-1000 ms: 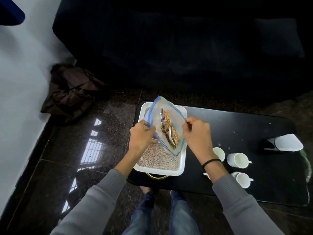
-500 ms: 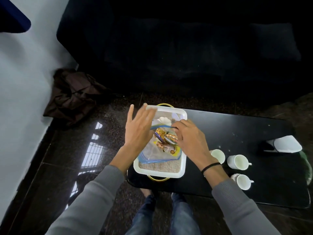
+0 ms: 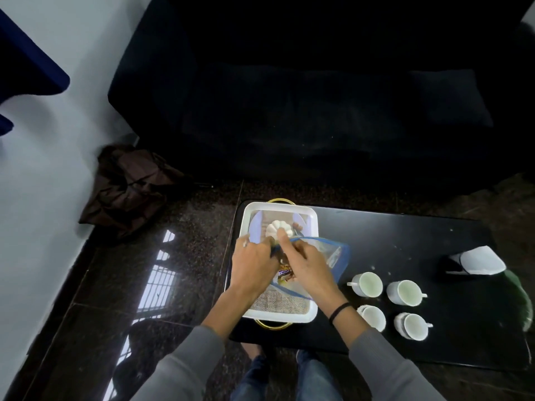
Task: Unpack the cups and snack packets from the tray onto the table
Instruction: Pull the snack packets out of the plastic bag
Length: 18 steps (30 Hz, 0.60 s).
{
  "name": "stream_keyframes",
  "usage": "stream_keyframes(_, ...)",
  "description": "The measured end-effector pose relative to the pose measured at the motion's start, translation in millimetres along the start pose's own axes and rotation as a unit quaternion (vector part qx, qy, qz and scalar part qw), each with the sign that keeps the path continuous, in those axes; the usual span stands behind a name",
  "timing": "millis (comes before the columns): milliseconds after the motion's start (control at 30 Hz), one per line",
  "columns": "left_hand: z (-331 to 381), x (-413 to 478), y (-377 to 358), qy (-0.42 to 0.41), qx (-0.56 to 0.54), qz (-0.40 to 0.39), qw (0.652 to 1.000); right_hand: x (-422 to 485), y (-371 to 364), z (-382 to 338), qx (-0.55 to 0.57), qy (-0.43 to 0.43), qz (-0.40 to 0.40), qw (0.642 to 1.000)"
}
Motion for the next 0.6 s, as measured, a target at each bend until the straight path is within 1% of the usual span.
stream_keyframes(67,6,-10,4,-0.003,-0.028,0.0,1.0,2,-8,5,0.109,-0.085,-0.034,0.99)
stream_keyframes(100,7,-15,7,-0.005,-0.034,-0.001,0.999,3,-8,4,0.125,-0.097,-0.028,0.987)
stream_keyframes(167,2,-24,13,-0.002,-0.061,-0.025,0.998,1,-2,-7,0.116,-0.082,-0.001,0.99)
stream_keyframes(233,-7,-32,16,0.01,-0.157,-0.091,0.983,-4,5,-18,0.098,-0.054,0.014,0.994)
stream_keyframes(267,-11,-35,18,0.022,-0.231,-0.118,0.966,-8,9,-21,0.094,-0.041,0.015,0.995)
stream_keyframes(300,-18,-38,22,0.042,-0.309,-0.117,0.943,-12,13,-25,0.091,-0.028,0.012,0.995)
stream_keyframes(333,-29,-38,27,0.066,-0.37,-0.082,0.923,-16,17,-29,0.091,-0.012,0.006,0.996)
stream_keyframes(367,-42,-38,33,0.091,-0.403,-0.023,0.91,-21,22,-35,0.088,0.005,-0.004,0.996)
stream_keyframes(400,-57,-37,38,0.115,-0.405,0.037,0.906,-26,26,-42,0.088,0.022,-0.017,0.996)
stream_keyframes(433,-70,-35,39,0.147,-0.387,0.077,0.907,-30,30,-49,0.088,0.041,-0.032,0.995)
stream_keyframes(467,-82,-33,36,0.184,-0.376,0.088,0.904,-33,33,-54,0.095,0.058,-0.047,0.993)
stream_keyframes(500,-90,-30,31,0.224,-0.383,0.076,0.893,-35,38,-60,0.105,0.075,-0.061,0.99)
stream_keyframes(533,-95,-26,24,0.262,-0.408,0.053,0.873,-36,42,-65,0.122,0.092,-0.078,0.985)
stream_keyframes(600,-98,-20,7,0.339,-0.478,-0.017,0.81,-39,49,-76,0.159,0.122,-0.108,0.974)
Point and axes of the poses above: each hand's wrist, its own x-axis towards the middle knuckle, its own y-axis out of the back of the hand, z = x × y, the point moved 6 cm from there along x, towards the middle knuckle, and after that the axes turned 12 degrees about -x, right-handed, at the moved point
